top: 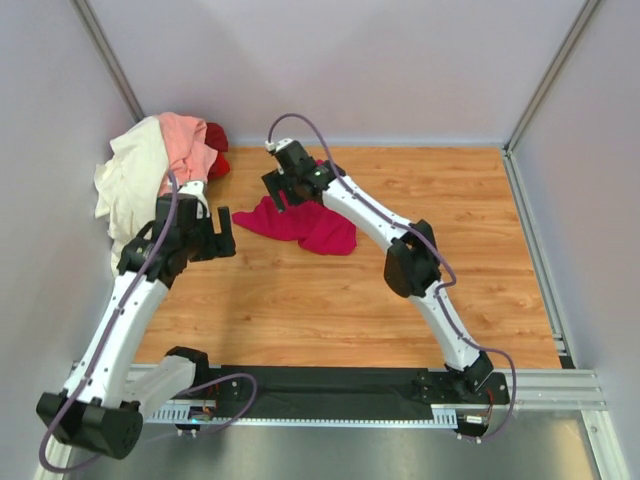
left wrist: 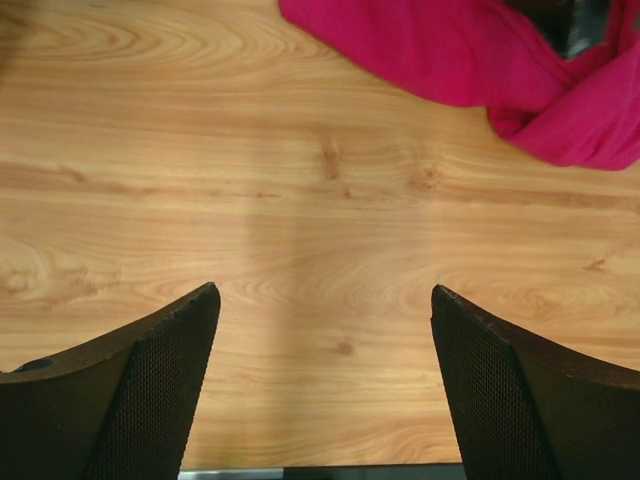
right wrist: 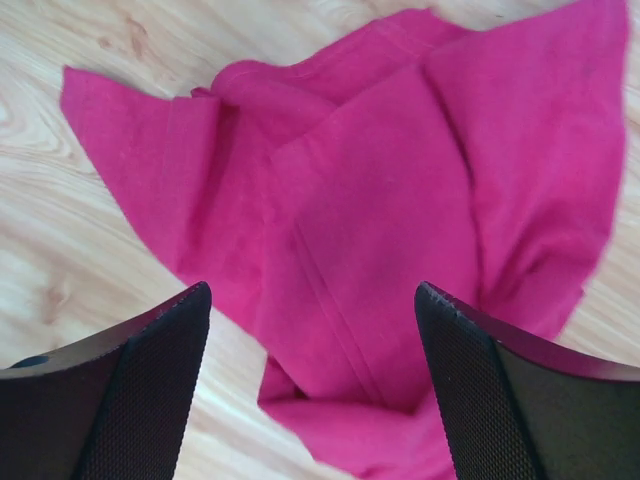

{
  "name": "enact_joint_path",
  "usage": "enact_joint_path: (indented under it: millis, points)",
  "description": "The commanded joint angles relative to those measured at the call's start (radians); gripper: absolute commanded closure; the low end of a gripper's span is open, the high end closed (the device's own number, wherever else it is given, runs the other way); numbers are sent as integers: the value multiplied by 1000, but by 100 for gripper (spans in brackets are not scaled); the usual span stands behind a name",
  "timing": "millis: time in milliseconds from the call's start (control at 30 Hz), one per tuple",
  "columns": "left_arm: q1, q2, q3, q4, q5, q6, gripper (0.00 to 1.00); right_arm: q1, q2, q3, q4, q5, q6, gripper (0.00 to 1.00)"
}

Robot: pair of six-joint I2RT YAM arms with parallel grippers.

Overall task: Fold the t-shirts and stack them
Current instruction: Flatten the tshirt out

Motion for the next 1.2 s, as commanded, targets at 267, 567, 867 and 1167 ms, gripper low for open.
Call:
enact_joint_path:
  millis: [267,567,867,1167]
  points:
    - [-2,-139,-90,46,-50,44,8,72,189,185,10,284,-179,28]
    - [-2,-153,-94,51,-37,45,9,75,261,183,59,381,-239,41]
    - [-2,-136,-90,46,-53,46,10,72,185,142,146,402,-245,81]
    - [-2,-121,-90,42,-73,46,12,57,48,53,172,407,-234,100]
